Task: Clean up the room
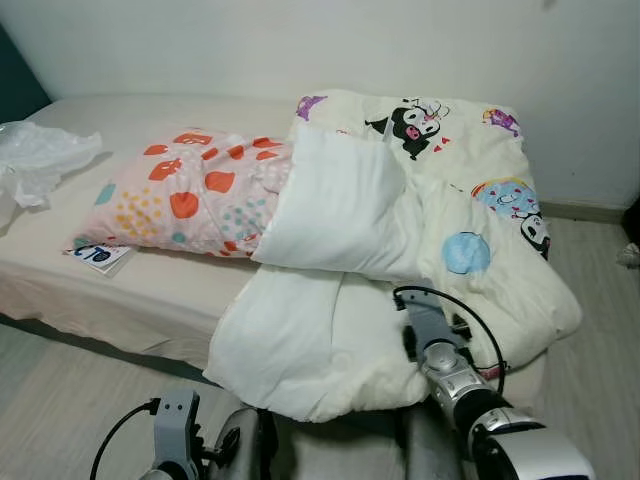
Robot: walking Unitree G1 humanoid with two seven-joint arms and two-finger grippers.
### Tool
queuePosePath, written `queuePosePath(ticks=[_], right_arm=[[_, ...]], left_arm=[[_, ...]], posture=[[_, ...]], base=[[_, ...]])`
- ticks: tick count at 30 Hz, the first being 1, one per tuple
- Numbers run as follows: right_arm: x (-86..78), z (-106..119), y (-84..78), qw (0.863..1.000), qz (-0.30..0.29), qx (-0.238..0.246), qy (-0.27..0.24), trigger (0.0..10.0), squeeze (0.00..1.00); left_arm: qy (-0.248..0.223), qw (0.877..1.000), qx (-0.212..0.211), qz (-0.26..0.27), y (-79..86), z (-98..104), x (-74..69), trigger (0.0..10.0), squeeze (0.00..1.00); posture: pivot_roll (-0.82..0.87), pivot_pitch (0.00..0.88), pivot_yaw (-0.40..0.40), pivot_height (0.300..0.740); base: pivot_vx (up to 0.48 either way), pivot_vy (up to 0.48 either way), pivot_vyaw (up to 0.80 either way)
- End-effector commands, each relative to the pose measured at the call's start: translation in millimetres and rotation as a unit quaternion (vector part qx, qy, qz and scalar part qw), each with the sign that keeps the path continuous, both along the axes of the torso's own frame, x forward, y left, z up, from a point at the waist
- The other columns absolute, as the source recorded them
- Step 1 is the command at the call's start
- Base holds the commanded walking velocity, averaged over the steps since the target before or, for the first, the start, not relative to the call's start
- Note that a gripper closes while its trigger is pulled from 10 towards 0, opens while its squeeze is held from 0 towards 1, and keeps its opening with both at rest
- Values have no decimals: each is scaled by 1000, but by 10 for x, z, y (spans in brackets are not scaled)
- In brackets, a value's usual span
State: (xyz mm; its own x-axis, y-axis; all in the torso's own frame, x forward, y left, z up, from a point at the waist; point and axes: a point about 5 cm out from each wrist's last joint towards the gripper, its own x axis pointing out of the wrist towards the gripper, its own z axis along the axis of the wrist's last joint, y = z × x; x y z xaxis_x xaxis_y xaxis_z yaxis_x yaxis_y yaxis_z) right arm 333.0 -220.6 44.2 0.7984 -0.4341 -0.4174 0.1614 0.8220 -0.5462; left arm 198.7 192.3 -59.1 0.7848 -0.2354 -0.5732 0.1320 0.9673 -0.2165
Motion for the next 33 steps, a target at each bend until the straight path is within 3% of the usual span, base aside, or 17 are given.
queuePosePath(ticks=[1,4,6,7,9,11,16,19,26,33], right_arm=[[-109,-30,-250,997,-66,-22,16,10000,0],[-174,-46,-381,995,-96,-31,23,10000,0],[-371,-117,-663,986,-160,-35,42,10000,0],[-371,-117,-663,986,-160,-35,42,10000,0],[-509,-171,-814,978,-198,-31,57,10000,0],[-732,-354,-874,966,-242,22,84,10000,0],[-933,-579,-777,951,-271,87,118,10000,0],[-1082,-764,-589,941,-282,116,148,10000,0],[-1262,-930,-408,930,-290,126,190,10000,0],[-1374,-934,-406,929,-289,119,200,10000,0]], left_arm=[[72,997,-5,-15,-97,-193,-277,10000,0],[73,997,-6,-14,-110,-194,-271,10000,0],[71,997,-10,-14,-152,-185,-233,10000,0],[71,997,-10,-14,-152,-185,-233,10000,0],[67,998,-13,-14,-181,-174,-200,10000,0],[60,998,-16,-16,-230,-140,-107,10000,0],[51,998,-20,-17,-286,-97,-3,10000,0],[48,998,-25,-20,-354,-76,53,10000,0],[49,998,-27,-26,-418,-71,77,10000,0],[55,998,-26,-26,-428,-78,76,10000,0]], posture=[[27,206,59,560],[15,198,55,560],[-12,184,48,560],[-12,184,48,560],[-22,179,46,560],[-57,165,39,560],[-83,153,35,560],[-109,139,33,560],[-117,121,29,560],[-120,102,29,560]], base=[[0,0,0],[0,0,0],[0,0,0],[0,0,0],[0,0,0],[0,0,0],[0,0,0],[0,0,0],[0,0,0],[0,0,0]])
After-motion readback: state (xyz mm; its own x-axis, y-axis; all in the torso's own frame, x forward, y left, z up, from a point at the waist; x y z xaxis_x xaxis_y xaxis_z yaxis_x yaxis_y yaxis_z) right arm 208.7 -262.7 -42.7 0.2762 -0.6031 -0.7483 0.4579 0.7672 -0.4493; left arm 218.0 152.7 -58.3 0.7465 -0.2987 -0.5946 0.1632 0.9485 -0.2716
